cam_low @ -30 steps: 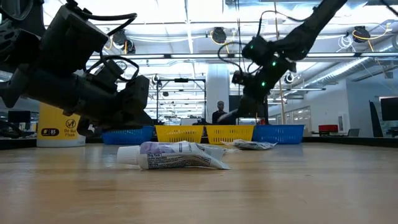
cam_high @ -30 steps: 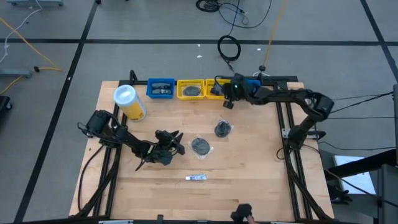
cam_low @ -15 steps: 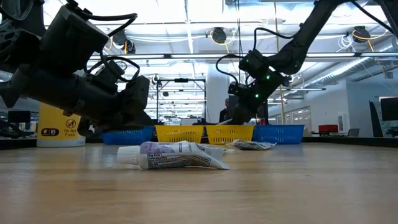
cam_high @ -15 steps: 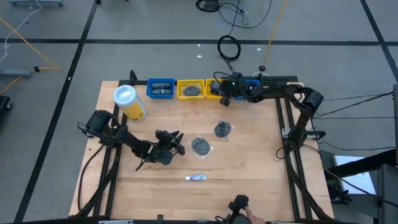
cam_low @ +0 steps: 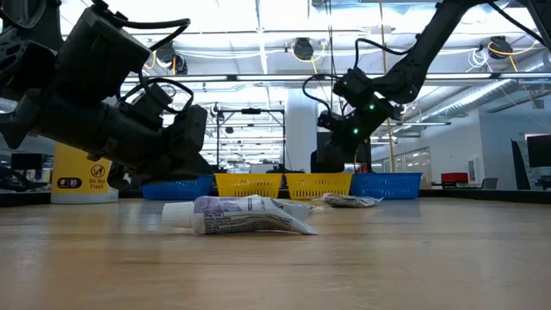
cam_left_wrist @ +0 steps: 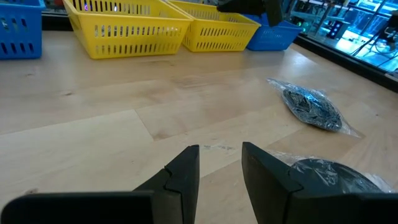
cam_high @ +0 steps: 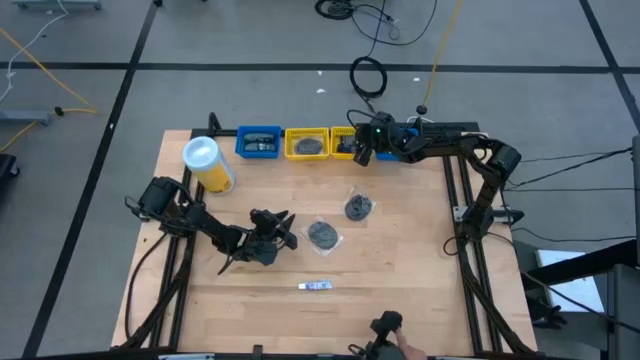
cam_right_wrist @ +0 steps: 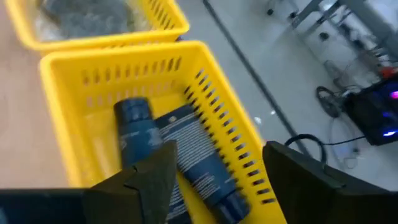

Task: Pick & Place Travel size toiletries
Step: Put the hairbrush into the left yellow bin

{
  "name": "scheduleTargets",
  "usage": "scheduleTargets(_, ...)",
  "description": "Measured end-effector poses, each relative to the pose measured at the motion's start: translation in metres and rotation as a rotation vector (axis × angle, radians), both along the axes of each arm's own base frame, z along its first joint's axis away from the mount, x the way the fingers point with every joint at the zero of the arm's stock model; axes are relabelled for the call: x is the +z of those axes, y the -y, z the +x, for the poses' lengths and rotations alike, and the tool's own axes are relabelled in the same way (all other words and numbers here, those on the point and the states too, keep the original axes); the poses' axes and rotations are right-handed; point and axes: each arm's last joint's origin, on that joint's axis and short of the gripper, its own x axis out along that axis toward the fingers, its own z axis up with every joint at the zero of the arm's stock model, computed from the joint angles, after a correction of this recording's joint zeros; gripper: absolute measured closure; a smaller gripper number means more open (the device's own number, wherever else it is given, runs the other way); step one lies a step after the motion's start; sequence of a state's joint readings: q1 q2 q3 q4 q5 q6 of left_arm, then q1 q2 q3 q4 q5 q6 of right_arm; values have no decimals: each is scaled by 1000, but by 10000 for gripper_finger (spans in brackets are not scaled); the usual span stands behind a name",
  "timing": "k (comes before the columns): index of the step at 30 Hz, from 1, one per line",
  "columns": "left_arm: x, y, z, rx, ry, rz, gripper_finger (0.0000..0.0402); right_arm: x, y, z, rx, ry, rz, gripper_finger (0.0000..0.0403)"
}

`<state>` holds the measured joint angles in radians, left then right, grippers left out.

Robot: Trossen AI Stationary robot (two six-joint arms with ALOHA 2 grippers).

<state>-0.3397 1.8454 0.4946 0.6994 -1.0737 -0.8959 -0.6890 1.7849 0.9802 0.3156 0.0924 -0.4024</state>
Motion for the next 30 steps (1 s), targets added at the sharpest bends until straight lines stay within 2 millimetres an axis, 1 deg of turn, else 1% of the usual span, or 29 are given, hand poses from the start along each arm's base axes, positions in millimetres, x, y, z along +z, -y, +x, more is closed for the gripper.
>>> scheduleTargets(2, 0, 0, 0, 0, 0, 0, 284, 9, -5, 2, -6, 11, -30, 167)
scheduleTargets(5, 0, 0, 0, 0, 0, 0, 284, 29, -21, 9, 42, 47, -85, 166)
scheduleTargets(10, 0, 0, 0, -1, -1, 0, 284, 54, -68, 14, 169, 84, -105, 165)
scheduleTargets(13, 0, 0, 0, 0, 0, 0, 284, 56, -97, 9, 218, 74, -41, 165)
scheduleTargets(17, 0, 0, 0, -1, -1, 0, 284, 41, -124, -7, 247, 45, 123, 165)
scheduleTargets(20, 0, 0, 0, -1, 0, 0, 284, 18, -137, -23, 242, 30, 268, 165)
scheduleTargets(24, 0, 0, 0, -1, 1, -1, 284, -14, -146, -44, 187, -4, 391, 161)
scheduleTargets(27, 0, 0, 0, -1, 1, -1, 284, -30, -149, -56, 133, 1, 448, 146)
scheduleTargets(30, 0, 0, 0, 1, 1, 0, 284, -38, -152, -64, 136, 56, 496, 126)
